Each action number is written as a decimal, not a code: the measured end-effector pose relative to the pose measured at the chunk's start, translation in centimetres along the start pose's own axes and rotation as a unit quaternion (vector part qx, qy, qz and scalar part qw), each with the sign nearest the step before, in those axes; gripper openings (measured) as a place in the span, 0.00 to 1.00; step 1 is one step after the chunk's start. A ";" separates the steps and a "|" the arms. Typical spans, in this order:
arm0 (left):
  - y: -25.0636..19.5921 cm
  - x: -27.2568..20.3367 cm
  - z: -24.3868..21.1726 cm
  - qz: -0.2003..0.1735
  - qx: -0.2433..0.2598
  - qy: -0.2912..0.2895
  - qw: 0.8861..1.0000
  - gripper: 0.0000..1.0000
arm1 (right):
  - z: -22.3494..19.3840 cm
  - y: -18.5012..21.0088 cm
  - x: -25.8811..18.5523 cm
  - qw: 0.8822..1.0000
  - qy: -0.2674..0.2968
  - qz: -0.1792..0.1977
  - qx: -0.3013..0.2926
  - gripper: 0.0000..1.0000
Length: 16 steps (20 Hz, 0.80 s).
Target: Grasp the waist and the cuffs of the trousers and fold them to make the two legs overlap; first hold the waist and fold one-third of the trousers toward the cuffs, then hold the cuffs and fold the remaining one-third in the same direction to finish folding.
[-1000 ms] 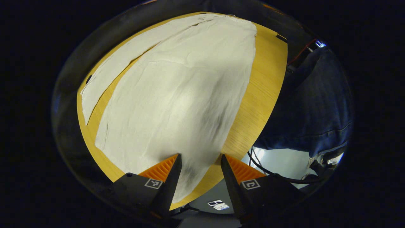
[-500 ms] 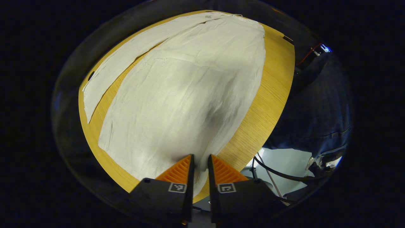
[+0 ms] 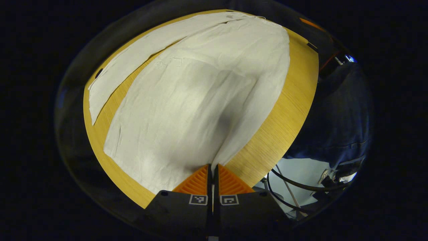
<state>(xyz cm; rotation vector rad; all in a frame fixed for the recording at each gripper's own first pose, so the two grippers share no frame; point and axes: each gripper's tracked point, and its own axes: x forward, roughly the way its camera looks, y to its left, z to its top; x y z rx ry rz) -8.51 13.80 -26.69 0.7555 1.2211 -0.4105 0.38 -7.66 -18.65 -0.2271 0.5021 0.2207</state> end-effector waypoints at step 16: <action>0.1 0.4 0.2 0.039 -0.013 0.026 0.999 0.00 | -14.2 -1.6 7.1 0.921 0.242 0.172 -0.253 0.97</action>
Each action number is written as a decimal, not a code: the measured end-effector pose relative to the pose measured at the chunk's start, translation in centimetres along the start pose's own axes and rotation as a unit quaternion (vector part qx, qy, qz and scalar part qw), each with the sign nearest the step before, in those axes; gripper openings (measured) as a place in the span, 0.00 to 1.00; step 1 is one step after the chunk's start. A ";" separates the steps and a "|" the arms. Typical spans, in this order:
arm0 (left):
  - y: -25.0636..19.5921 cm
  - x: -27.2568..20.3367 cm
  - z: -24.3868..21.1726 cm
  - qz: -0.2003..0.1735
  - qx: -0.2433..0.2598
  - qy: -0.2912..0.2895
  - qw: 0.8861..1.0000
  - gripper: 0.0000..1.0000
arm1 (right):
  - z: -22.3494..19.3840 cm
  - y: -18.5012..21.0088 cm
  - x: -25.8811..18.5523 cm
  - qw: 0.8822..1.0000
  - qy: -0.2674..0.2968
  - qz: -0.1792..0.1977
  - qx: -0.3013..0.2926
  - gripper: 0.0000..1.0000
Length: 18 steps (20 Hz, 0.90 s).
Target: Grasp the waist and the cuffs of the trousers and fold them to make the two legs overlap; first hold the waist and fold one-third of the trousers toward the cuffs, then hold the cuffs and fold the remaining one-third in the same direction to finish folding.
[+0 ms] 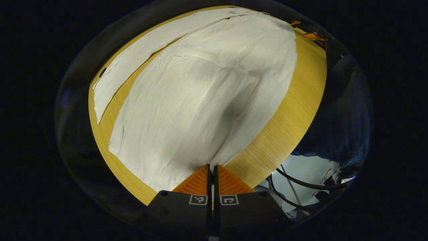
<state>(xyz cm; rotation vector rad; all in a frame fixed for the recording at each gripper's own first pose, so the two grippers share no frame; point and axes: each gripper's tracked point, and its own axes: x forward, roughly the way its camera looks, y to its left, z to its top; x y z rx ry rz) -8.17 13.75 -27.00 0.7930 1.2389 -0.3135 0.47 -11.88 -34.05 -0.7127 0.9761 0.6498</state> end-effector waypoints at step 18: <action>-0.2 0.1 0.1 -0.011 -0.006 0.003 1.000 0.00 | 0.1 0.5 2.4 0.996 0.048 0.070 0.003 0.57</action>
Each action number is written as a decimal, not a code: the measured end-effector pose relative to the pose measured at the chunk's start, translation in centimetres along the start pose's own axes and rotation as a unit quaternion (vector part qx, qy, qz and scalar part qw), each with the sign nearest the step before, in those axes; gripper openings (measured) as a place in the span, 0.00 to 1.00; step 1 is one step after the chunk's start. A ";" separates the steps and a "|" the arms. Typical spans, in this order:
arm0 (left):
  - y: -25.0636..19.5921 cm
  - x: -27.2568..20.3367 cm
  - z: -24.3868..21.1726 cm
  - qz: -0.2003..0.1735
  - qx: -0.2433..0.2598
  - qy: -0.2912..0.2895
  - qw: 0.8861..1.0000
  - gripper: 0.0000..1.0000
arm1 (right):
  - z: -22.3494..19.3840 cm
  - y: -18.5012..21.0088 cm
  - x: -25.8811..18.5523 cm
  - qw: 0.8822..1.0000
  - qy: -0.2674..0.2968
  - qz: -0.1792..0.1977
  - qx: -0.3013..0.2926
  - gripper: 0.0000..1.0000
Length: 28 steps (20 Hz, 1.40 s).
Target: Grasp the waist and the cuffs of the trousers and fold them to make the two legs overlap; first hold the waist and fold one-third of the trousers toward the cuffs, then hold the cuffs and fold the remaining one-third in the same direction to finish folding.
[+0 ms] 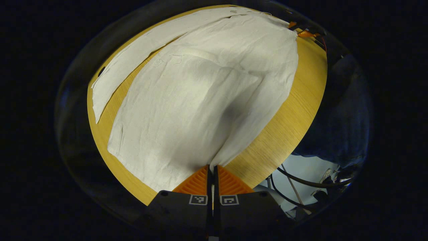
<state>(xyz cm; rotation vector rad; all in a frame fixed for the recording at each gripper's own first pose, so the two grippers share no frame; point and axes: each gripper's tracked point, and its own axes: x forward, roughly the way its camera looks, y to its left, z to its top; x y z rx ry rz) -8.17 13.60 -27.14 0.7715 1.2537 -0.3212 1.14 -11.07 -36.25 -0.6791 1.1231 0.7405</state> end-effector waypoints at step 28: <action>16.1 -11.6 13.6 0.192 -0.297 -0.296 0.887 0.00 | 9.1 -5.3 -8.2 0.926 -0.202 -0.187 0.259 0.06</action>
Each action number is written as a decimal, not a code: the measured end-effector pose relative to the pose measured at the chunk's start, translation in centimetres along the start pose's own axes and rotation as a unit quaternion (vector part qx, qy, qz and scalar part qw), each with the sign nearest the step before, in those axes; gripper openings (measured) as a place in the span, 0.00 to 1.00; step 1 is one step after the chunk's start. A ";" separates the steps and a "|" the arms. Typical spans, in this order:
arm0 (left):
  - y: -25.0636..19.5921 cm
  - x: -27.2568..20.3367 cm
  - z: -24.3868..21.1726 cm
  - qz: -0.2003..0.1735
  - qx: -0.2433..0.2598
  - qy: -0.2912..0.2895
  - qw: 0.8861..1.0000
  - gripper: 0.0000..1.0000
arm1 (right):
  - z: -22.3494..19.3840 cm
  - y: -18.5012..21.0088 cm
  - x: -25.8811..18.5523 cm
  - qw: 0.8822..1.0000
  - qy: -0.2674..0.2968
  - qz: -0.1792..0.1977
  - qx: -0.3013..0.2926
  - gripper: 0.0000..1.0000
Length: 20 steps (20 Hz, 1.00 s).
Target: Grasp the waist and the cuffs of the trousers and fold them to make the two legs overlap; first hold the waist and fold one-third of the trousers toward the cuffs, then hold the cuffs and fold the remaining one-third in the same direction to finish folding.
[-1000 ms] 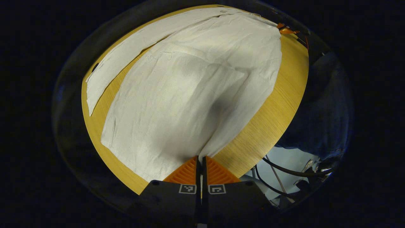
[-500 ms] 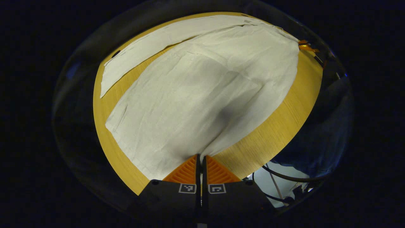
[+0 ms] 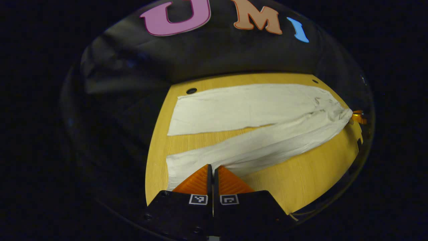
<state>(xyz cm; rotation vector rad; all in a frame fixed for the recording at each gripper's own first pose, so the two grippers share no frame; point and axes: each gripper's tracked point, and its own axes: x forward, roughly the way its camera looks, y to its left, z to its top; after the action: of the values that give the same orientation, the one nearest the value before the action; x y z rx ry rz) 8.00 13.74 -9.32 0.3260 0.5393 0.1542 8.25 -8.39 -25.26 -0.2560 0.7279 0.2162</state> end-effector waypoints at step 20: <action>2.7 20.7 21.0 0.078 -0.057 -0.093 0.991 0.00 | 16.1 -5.5 18.7 0.991 -0.047 0.003 0.123 0.04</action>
<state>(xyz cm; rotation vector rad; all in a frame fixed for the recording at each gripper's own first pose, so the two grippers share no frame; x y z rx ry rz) 36.50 15.48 -1.30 0.2678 0.3178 0.3023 33.53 -6.72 -25.53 -0.0080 0.6541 0.1407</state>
